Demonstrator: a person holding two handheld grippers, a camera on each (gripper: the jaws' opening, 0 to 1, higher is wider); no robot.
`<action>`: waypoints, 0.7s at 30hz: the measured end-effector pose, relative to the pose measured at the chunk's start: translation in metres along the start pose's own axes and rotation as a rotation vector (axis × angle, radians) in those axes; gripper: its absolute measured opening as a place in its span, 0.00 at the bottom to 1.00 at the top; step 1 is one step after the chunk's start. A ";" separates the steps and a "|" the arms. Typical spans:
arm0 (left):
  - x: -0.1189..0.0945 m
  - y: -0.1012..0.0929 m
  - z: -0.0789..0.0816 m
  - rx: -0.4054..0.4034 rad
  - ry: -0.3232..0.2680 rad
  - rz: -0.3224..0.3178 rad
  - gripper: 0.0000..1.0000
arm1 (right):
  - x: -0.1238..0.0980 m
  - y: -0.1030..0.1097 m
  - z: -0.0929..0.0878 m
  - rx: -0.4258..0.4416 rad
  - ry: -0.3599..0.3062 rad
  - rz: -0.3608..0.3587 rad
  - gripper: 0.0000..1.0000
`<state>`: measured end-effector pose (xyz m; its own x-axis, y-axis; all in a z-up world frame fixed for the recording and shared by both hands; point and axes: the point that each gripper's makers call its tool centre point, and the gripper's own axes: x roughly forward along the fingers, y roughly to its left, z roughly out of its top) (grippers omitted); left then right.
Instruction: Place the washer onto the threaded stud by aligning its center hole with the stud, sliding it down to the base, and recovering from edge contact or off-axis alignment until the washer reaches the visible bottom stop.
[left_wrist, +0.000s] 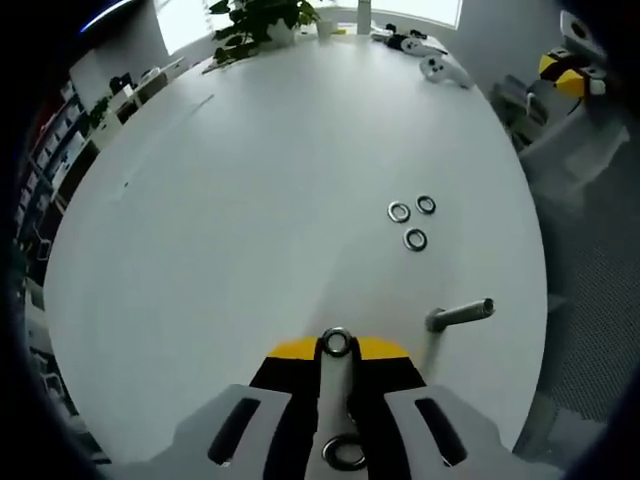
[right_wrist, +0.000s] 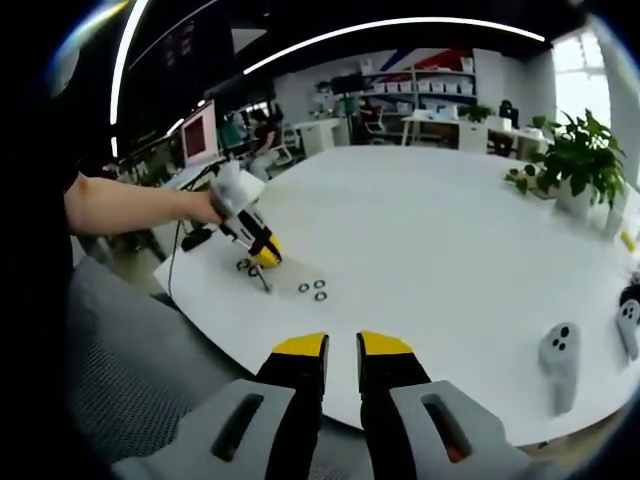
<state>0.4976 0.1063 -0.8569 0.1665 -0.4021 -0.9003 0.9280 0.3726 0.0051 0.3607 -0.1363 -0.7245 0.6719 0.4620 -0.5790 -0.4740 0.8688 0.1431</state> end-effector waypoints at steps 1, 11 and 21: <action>0.000 -0.001 0.000 0.000 0.002 -0.003 0.10 | 0.000 0.000 0.000 0.000 0.000 0.000 0.14; -0.016 -0.012 0.006 0.035 0.015 -0.017 0.10 | 0.000 0.000 0.001 0.001 -0.007 0.000 0.14; -0.024 -0.014 0.008 0.035 0.018 -0.025 0.00 | -0.001 0.000 0.001 0.001 -0.013 0.000 0.14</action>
<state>0.4836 0.1040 -0.8318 0.1375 -0.3955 -0.9081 0.9429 0.3332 -0.0023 0.3605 -0.1363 -0.7230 0.6797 0.4640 -0.5681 -0.4732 0.8691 0.1437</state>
